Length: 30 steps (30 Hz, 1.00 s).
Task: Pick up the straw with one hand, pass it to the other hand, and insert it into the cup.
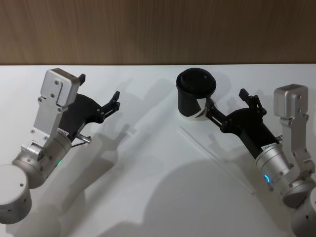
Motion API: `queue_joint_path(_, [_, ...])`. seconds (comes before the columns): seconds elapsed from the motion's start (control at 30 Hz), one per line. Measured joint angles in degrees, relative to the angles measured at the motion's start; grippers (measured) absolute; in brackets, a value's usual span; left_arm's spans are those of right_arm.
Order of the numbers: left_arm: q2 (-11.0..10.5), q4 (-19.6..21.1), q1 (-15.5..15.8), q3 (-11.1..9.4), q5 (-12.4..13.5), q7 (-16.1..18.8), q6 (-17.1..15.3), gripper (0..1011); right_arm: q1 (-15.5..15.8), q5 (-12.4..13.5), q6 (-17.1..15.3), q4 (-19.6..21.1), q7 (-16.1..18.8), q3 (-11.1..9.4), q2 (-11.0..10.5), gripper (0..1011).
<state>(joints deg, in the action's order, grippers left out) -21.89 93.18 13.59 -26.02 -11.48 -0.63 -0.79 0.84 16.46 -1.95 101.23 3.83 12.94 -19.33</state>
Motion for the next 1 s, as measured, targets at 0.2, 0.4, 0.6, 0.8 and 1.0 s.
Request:
queue_joint_path(0.2, [0.00,0.00,0.00,0.00,0.00,0.00,0.00,1003,0.00,0.00,0.00,0.00,0.00,0.00,0.00,1001])
queue_joint_path(0.4, [0.00,0.00,0.00,0.00,0.00,0.00,0.00,1003,0.00,0.00,0.00,0.00,0.00,0.00,0.00,1001])
queue_joint_path(0.6, [0.00,0.00,0.00,0.00,0.00,0.00,0.00,1003,0.00,0.00,0.00,0.00,0.00,0.00,0.00,1001])
queue_joint_path(0.8, [0.00,0.00,0.00,0.00,0.00,0.00,0.00,1002,0.00,0.00,0.00,0.00,0.00,0.00,0.00,1001])
queue_joint_path(1.0, [0.00,0.00,0.00,0.00,0.00,0.00,0.00,1003,0.00,0.00,0.00,0.00,0.00,0.00,0.00,1001])
